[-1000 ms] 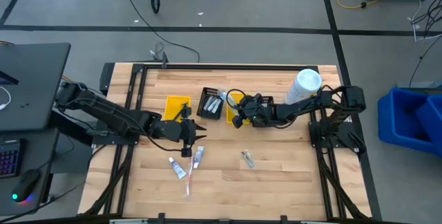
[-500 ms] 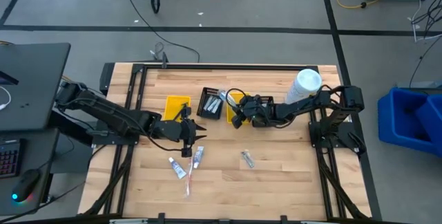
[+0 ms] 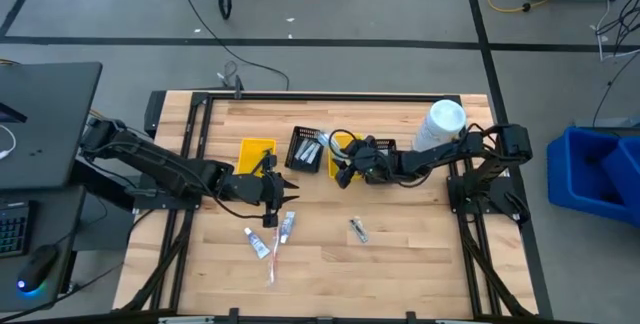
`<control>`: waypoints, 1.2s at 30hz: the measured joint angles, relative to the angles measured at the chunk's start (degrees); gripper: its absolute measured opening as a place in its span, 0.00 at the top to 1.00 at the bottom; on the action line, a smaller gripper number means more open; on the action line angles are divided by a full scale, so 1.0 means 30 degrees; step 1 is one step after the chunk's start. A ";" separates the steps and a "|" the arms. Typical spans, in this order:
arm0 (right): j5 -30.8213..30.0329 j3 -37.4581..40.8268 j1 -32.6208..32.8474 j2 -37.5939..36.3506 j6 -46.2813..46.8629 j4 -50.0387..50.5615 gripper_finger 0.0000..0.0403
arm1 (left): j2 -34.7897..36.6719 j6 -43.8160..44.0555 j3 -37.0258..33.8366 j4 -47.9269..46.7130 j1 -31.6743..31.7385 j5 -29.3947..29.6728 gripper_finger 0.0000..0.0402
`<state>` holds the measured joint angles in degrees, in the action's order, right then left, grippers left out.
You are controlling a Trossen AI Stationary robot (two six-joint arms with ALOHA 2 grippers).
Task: Pick & Place Travel size toiletries
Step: Put the violet toothpaste into the right black bin
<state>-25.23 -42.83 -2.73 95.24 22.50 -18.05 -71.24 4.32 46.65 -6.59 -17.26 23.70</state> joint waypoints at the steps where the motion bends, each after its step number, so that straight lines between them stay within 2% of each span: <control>1: 0.0000 0.0000 0.0109 0.0000 -0.0079 -0.0110 0.48 | 0.0000 0.0003 0.0000 -0.0014 0.0000 0.0000 0.72; 5: 0.0068 0.0000 0.0745 0.0000 -0.0313 -0.0255 0.50 | 0.0000 0.0007 0.0000 -0.0034 0.0000 0.0000 0.72; 8: 0.1132 0.0000 0.1254 0.0000 -0.0514 -0.0593 0.53 | 0.0000 0.0407 0.0000 -0.0100 0.0000 -0.0126 0.72; 10: 0.1891 0.0000 0.1638 0.0000 -0.0524 -0.0903 0.55 | 0.0000 0.0967 0.0000 -0.0189 0.0000 -0.0906 0.72; 16: 0.2652 0.0000 0.2811 0.0000 -0.1034 -0.1535 0.59 | 0.0000 0.3855 0.0007 -0.0657 -0.0022 -0.2987 0.72; 19: 0.2647 0.0000 0.3223 0.0000 -0.1326 -0.1519 0.60 | -0.0136 0.6099 0.0015 -0.1033 -0.0022 -0.2133 0.72; 23: 0.2637 0.0000 0.3428 0.0000 -0.1328 -0.1503 0.60 | -0.1472 0.8717 0.0022 -0.0956 -0.0015 -0.0649 0.72; 26: 0.2630 0.0000 0.3428 0.0000 -0.1327 -0.1482 0.58 | -0.3057 0.9846 0.0047 -0.0907 -0.0015 -0.0473 0.72; 30: 0.2623 0.0000 0.3421 0.0000 -0.1331 -0.1353 0.56 | -0.5016 1.1155 0.0080 -0.0955 -0.0015 -0.1873 0.69; 33: 0.2624 0.0000 0.3428 0.0000 -0.1326 -0.1341 0.54 | -0.6130 1.2256 0.0087 -0.1079 -0.0030 -0.3076 0.62; 36: 0.2623 0.0000 0.3426 0.0000 -0.1330 -0.1329 0.52 | -0.6796 1.2925 0.0087 -0.1150 -0.0260 -0.3401 0.55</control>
<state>-17.37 -42.83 7.55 95.24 18.51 -22.04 -91.63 43.09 46.92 -10.04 -18.04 13.50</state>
